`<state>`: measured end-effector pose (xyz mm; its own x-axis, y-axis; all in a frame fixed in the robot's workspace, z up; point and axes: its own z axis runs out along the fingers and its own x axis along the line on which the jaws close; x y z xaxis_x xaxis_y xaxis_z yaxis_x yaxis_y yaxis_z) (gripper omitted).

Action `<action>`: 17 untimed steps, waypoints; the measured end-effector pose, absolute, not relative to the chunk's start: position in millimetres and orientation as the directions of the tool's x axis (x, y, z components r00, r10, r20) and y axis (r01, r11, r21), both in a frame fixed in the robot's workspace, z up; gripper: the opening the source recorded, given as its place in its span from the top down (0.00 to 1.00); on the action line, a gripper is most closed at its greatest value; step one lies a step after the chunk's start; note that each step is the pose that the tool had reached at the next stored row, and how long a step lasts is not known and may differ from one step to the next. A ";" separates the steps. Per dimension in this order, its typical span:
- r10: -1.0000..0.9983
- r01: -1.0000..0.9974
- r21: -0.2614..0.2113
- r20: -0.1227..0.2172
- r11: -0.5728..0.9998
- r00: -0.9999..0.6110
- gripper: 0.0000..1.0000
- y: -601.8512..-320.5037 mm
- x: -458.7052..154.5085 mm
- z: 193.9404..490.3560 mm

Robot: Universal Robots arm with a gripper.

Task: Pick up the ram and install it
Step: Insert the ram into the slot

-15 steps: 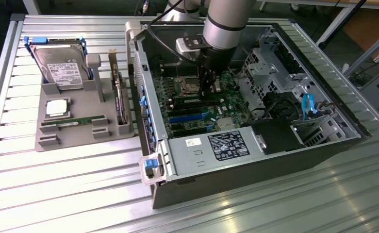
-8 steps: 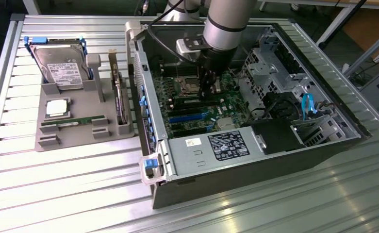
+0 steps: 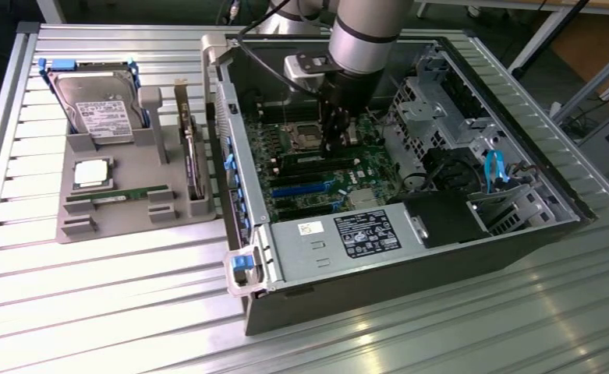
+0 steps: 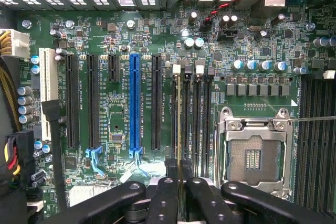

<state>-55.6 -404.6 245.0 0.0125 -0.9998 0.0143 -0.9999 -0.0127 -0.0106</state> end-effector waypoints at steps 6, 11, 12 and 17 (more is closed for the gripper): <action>-1.000 -1.000 -0.011 0.014 -0.003 0.003 0.87 -404.9 -55.6 243.5; -1.000 -1.000 -0.011 0.014 0.000 0.000 0.87 -418.7 -55.6 242.6; -1.000 -1.000 -0.011 0.014 0.000 0.000 0.87 -418.7 -55.6 242.6; -1.000 -1.000 -0.010 0.014 0.000 0.000 0.87 -420.5 -50.3 242.2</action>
